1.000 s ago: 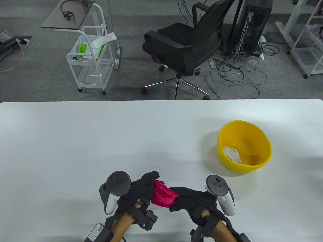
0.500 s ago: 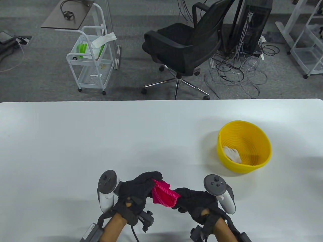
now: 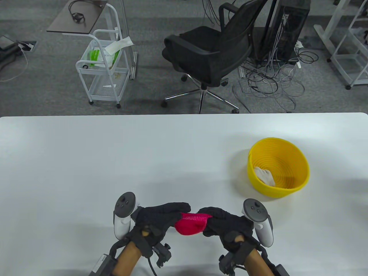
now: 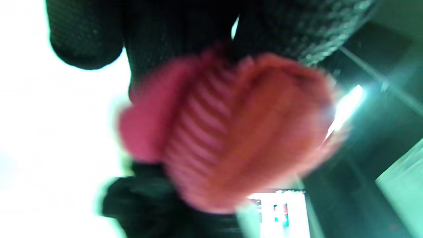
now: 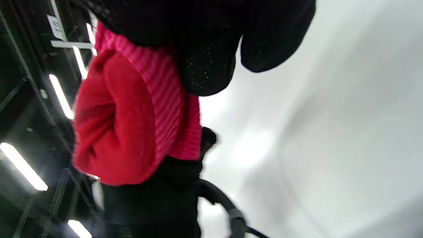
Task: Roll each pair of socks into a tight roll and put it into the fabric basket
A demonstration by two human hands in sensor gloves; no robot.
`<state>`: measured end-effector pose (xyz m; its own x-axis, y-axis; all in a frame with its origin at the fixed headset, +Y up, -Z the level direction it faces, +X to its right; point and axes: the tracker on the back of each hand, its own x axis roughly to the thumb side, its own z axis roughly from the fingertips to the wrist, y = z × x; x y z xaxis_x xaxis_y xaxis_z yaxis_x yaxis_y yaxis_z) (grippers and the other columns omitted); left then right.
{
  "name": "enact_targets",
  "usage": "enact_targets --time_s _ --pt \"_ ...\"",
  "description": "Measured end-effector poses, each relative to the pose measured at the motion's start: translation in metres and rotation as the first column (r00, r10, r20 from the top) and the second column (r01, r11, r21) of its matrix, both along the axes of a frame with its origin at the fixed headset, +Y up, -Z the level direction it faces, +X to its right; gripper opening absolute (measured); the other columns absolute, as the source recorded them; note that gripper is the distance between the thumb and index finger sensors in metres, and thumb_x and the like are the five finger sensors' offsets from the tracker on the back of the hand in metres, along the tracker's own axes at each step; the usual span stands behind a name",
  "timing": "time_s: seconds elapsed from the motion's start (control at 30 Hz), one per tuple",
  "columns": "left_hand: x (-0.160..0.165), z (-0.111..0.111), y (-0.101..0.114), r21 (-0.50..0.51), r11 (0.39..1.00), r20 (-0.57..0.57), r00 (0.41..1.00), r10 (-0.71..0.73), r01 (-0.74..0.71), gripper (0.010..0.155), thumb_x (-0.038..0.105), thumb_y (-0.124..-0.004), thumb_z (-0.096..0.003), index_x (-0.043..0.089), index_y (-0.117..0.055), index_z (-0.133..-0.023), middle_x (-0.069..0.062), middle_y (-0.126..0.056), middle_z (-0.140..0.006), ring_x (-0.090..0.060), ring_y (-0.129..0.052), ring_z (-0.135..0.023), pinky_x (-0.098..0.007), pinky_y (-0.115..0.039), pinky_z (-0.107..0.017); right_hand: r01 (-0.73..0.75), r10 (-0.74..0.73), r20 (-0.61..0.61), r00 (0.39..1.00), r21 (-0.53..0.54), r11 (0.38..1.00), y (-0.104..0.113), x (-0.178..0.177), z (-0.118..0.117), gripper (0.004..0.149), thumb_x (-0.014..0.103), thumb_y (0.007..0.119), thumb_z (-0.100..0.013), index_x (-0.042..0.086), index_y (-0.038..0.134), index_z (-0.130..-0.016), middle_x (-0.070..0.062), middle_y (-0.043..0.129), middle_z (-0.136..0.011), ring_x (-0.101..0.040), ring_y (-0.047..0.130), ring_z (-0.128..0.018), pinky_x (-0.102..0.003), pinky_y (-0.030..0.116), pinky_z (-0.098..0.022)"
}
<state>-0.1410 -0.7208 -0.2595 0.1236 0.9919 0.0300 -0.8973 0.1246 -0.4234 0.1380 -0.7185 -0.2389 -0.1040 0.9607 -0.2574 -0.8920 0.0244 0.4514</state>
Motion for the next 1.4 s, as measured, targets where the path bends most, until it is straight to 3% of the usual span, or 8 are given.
enact_targets --time_s 0.3,0.5,0.77,0.87,0.93,1.07,1.27,1.4 --pt "0.018 0.003 0.003 0.114 0.975 0.008 0.981 -0.192 0.19 0.041 0.036 -0.078 -0.0406 0.027 -0.091 -0.079 0.0 -0.099 -0.07 -0.026 -0.105 -0.058 -0.05 -0.081 -0.044 0.056 -0.046 -0.227 0.973 0.039 0.998 0.005 -0.015 0.005 0.037 0.038 0.075 -0.048 0.042 0.074 -0.085 0.015 0.088 -0.089 -0.009 0.09 -0.08 -0.047 0.071 -0.068" --pt "0.01 0.004 0.006 0.12 0.968 -0.068 0.975 -0.213 0.22 0.041 0.034 -0.079 -0.0403 0.025 -0.091 -0.079 -0.003 -0.098 -0.07 -0.024 -0.106 -0.045 -0.046 -0.084 -0.037 -0.073 0.078 -0.112 0.991 0.048 0.996 -0.001 -0.01 0.003 0.043 0.041 0.072 -0.048 0.039 0.069 -0.091 0.011 0.081 -0.097 -0.014 0.086 -0.085 -0.049 0.07 -0.067" --pt "0.018 0.009 0.015 0.234 0.853 -0.105 0.884 -0.456 0.467 0.042 0.034 -0.079 -0.0405 0.024 -0.089 -0.08 -0.004 -0.095 -0.073 -0.024 -0.104 -0.04 -0.045 -0.083 -0.034 -0.354 0.358 -0.007 0.934 0.133 0.926 -0.007 -0.012 0.004 0.065 0.065 0.071 -0.039 0.032 0.072 -0.094 -0.002 0.081 -0.099 -0.025 0.091 -0.083 -0.053 0.075 -0.059" --pt "0.021 0.012 0.017 0.263 0.819 -0.127 0.86 -0.494 0.509 0.042 0.034 -0.079 -0.0403 0.024 -0.089 -0.08 -0.004 -0.095 -0.073 -0.023 -0.104 -0.041 -0.045 -0.083 -0.035 -0.442 0.454 -0.025 0.891 0.177 0.879 -0.007 -0.018 0.005 0.064 0.061 0.077 -0.038 0.03 0.072 -0.094 -0.004 0.083 -0.097 -0.025 0.094 -0.08 -0.052 0.077 -0.058" --pt "0.022 0.012 0.017 0.267 0.822 -0.116 0.863 -0.491 0.503 0.042 0.034 -0.079 -0.0403 0.024 -0.089 -0.08 -0.004 -0.096 -0.073 -0.024 -0.104 -0.043 -0.045 -0.083 -0.036 -0.492 0.503 -0.01 0.864 0.193 0.849 -0.007 -0.02 0.005 0.052 0.052 0.08 -0.041 0.032 0.076 -0.09 0.0 0.086 -0.094 -0.02 0.097 -0.077 -0.048 0.081 -0.057" --pt "0.023 0.012 0.015 0.268 0.822 -0.09 0.863 -0.498 0.502 0.042 0.034 -0.08 -0.0404 0.025 -0.089 -0.08 -0.004 -0.095 -0.074 -0.024 -0.105 -0.045 -0.046 -0.083 -0.038 -0.429 0.436 -0.017 0.9 0.145 0.891 -0.008 -0.018 0.004 0.042 0.041 0.086 -0.041 0.032 0.084 -0.082 0.001 0.093 -0.085 -0.014 0.103 -0.067 -0.045 0.085 -0.054" --pt "0.02 0.012 0.016 0.27 0.836 -0.088 0.877 -0.473 0.478 0.049 0.04 -0.08 -0.0397 0.025 -0.085 -0.086 -0.005 -0.092 -0.083 -0.027 -0.103 -0.058 -0.049 -0.081 -0.045 -0.446 0.442 0.066 0.894 0.209 0.87 0.004 -0.011 0.004 0.041 0.039 0.087 -0.04 0.03 0.084 -0.08 0.001 0.096 -0.08 -0.012 0.104 -0.062 -0.044 0.086 -0.052" --pt "0.011 0.011 0.02 0.251 0.865 -0.113 0.901 -0.419 0.434 0.049 0.04 -0.08 -0.0397 0.025 -0.085 -0.086 -0.005 -0.09 -0.084 -0.029 -0.1 -0.064 -0.05 -0.078 -0.049 -0.535 0.496 0.2 0.845 0.303 0.788 0.021 -0.007 0.009 0.041 0.04 0.086 -0.041 0.03 0.084 -0.08 0.001 0.096 -0.079 -0.012 0.104 -0.061 -0.044 0.087 -0.051"
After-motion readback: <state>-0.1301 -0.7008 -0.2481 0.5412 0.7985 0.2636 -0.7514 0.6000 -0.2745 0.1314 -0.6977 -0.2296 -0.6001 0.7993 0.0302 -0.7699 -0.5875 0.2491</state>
